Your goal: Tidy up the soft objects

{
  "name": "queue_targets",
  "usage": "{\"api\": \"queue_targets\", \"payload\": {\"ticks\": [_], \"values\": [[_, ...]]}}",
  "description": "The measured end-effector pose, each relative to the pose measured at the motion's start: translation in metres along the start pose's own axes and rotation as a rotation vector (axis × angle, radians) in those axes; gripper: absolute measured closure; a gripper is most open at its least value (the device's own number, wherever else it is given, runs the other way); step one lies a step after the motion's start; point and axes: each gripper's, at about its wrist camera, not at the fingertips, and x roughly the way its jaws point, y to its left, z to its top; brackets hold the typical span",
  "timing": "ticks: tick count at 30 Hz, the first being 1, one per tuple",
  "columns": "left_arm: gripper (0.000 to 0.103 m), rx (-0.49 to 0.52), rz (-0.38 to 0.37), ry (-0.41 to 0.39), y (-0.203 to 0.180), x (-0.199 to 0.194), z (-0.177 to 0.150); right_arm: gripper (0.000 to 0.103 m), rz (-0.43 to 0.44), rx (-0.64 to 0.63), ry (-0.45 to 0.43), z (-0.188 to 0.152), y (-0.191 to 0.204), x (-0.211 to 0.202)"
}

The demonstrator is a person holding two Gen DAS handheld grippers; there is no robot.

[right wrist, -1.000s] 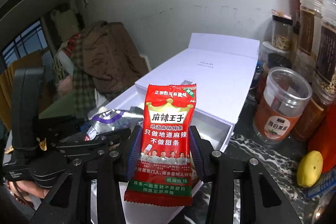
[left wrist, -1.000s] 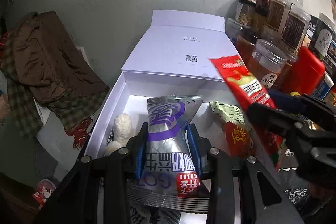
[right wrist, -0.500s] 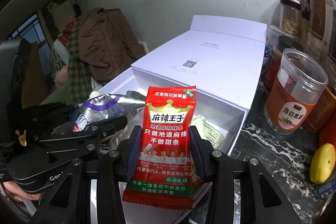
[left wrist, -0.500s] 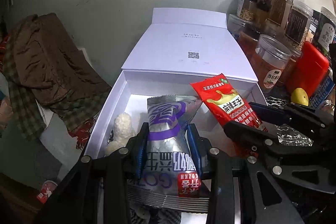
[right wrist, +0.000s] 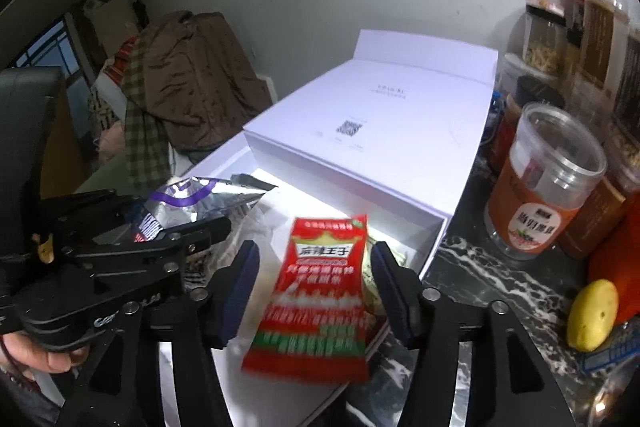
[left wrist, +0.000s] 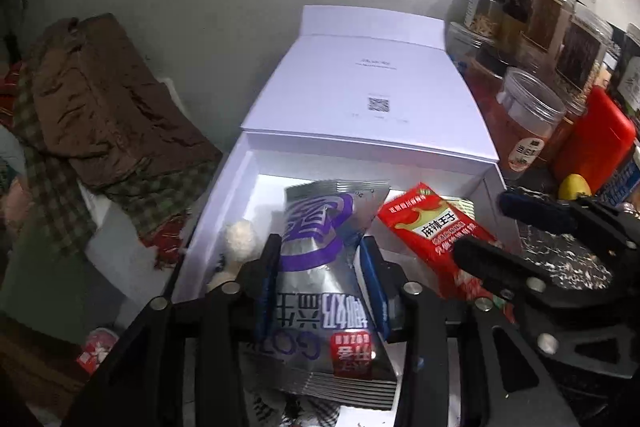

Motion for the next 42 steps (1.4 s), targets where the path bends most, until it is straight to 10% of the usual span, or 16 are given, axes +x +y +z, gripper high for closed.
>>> {"api": "queue_targets", "payload": {"ticks": [4, 23, 42], "values": [[0.032, -0.012, 0.029, -0.034, 0.001, -0.016, 0.004, 0.041, -0.022, -0.020, -0.017, 0.006, 0.004, -0.015], [0.032, 0.013, 0.093, -0.270, -0.003, -0.141, 0.018, 0.032, -0.085, -0.053, -0.236, 0.026, 0.032, -0.133], [0.031, 0.045, 0.023, -0.399, -0.032, -0.238, -0.049, 0.014, -0.175, -0.052, -0.318, -0.032, 0.061, -0.236]]}}
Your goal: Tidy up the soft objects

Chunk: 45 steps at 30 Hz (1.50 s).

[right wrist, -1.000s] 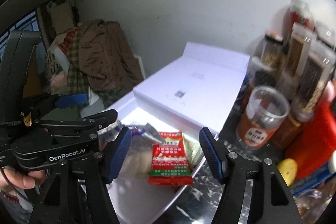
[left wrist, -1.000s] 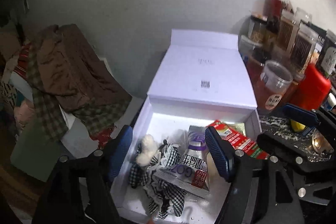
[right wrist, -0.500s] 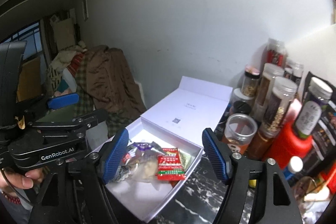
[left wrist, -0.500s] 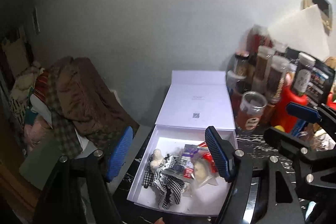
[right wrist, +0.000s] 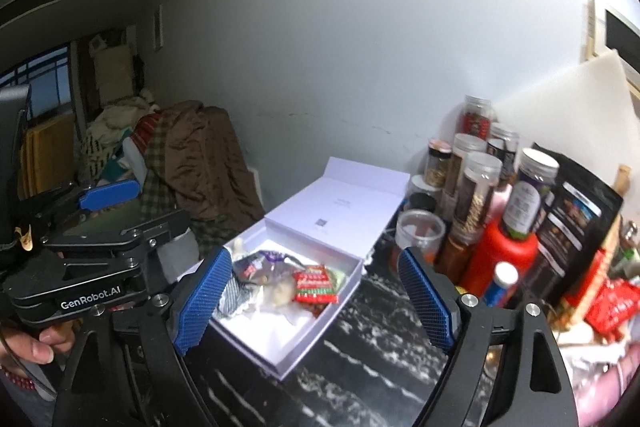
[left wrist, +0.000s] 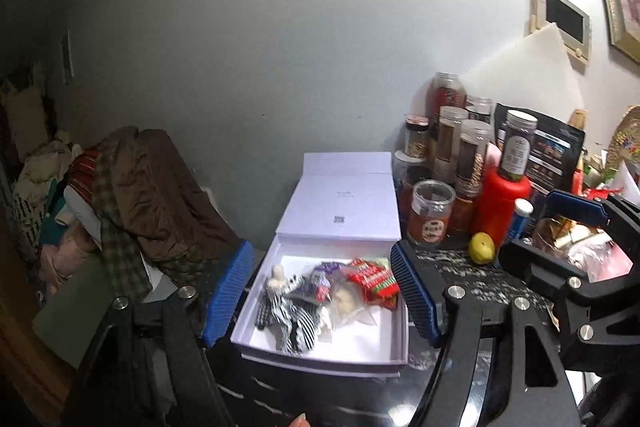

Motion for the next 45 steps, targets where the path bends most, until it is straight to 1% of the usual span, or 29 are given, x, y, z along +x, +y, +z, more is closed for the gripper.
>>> {"api": "queue_targets", "payload": {"ticks": [9, 13, 18, 22, 25, 27, 34, 40, 45], "values": [[0.031, -0.008, -0.011, 0.049, -0.008, -0.020, -0.044, 0.013, -0.052, 0.016, 0.026, -0.038, 0.012, -0.022], [0.031, -0.026, -0.014, 0.090, -0.008, -0.022, -0.062, 0.013, -0.058, 0.024, 0.048, -0.054, 0.021, -0.026], [0.031, -0.031, -0.010, 0.119, -0.008, -0.023, -0.081, 0.013, -0.065, 0.022, 0.080, -0.073, 0.031, -0.025], [0.031, -0.035, -0.012, 0.147, -0.008, -0.020, -0.093, 0.013, -0.054, 0.039, 0.094, -0.085, 0.034, -0.023], [0.031, -0.021, 0.002, 0.154, -0.010, -0.020, -0.095, 0.013, -0.040, 0.051, 0.094, -0.089, 0.033, -0.023], [0.031, -0.025, 0.010, 0.142, -0.011, -0.022, -0.093, 0.013, -0.043, 0.050, 0.088, -0.090, 0.031, -0.024], [0.031, -0.043, 0.003, 0.103, -0.013, -0.035, -0.088, 0.013, -0.045, 0.044, 0.070, -0.087, 0.029, -0.031], [0.031, -0.047, -0.005, 0.107, -0.014, -0.038, -0.089, 0.013, -0.040, 0.045, 0.064, -0.089, 0.030, -0.035], [0.031, -0.051, -0.013, 0.129, -0.013, -0.038, -0.093, 0.013, -0.050, 0.055, 0.070, -0.093, 0.030, -0.036]]}}
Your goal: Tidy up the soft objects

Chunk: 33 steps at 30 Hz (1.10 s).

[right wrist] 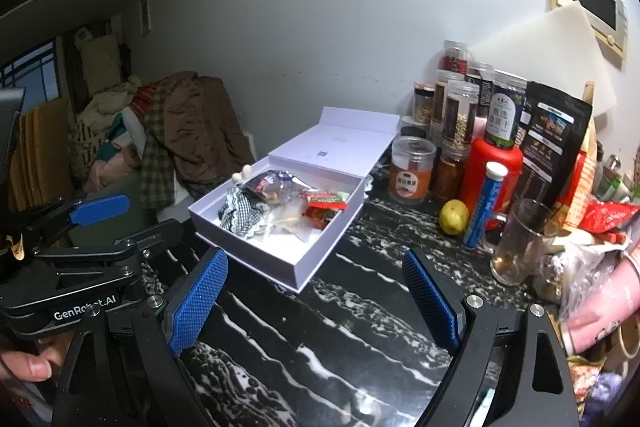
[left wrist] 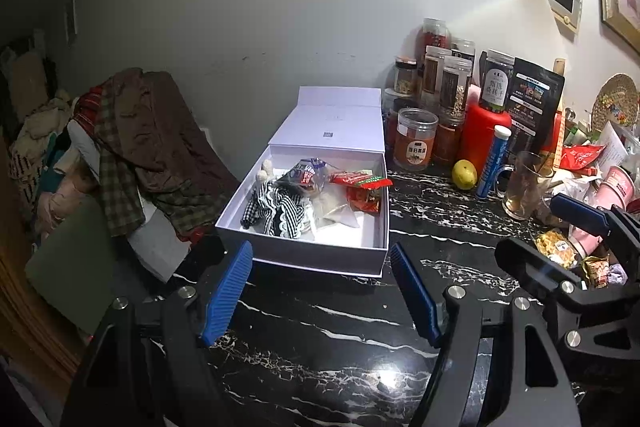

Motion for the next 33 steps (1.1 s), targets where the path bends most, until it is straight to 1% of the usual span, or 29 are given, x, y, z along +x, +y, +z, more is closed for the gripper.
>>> {"api": "queue_targets", "payload": {"ticks": [17, 25, 33], "values": [[0.031, 0.015, 0.008, 0.000, -0.0023, -0.0004, -0.0054, 0.013, -0.008, -0.001, 0.018, -0.0078, 0.0073, 0.0003], [0.031, 0.019, -0.007, 0.018, -0.0039, 0.0021, -0.0088, 0.013, -0.012, -0.002, 0.021, -0.0074, 0.0088, 0.0005], [0.031, 0.007, -0.013, 0.008, -0.0022, 0.0009, -0.0094, 0.013, -0.008, -0.011, 0.020, -0.0069, 0.0097, 0.0026]]}}
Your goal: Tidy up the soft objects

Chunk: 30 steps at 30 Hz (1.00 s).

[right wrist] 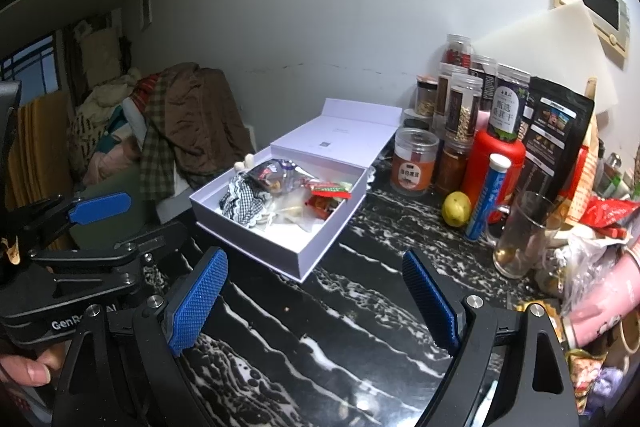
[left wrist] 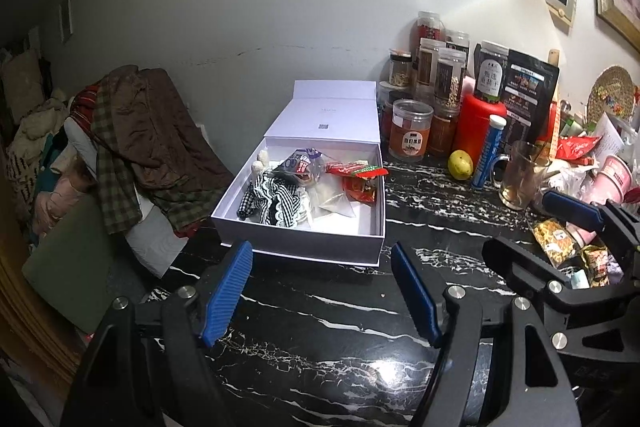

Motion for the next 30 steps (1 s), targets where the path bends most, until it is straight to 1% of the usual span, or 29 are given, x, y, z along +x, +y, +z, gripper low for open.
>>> {"api": "queue_targets", "payload": {"ticks": [10, 22, 30], "values": [[0.031, -0.014, 0.002, 0.010, 0.006, 0.007, 0.000, 0.013, 0.008, -0.001, 0.016, 0.001, -0.002, 0.007], [0.031, 0.022, -0.012, 0.027, -0.001, 0.011, -0.002, 0.013, 0.013, 0.000, 0.033, -0.002, -0.005, 0.013], [0.031, 0.028, -0.016, 0.037, -0.003, 0.014, -0.003, 0.013, 0.007, 0.007, 0.042, -0.003, -0.010, 0.016]]}}
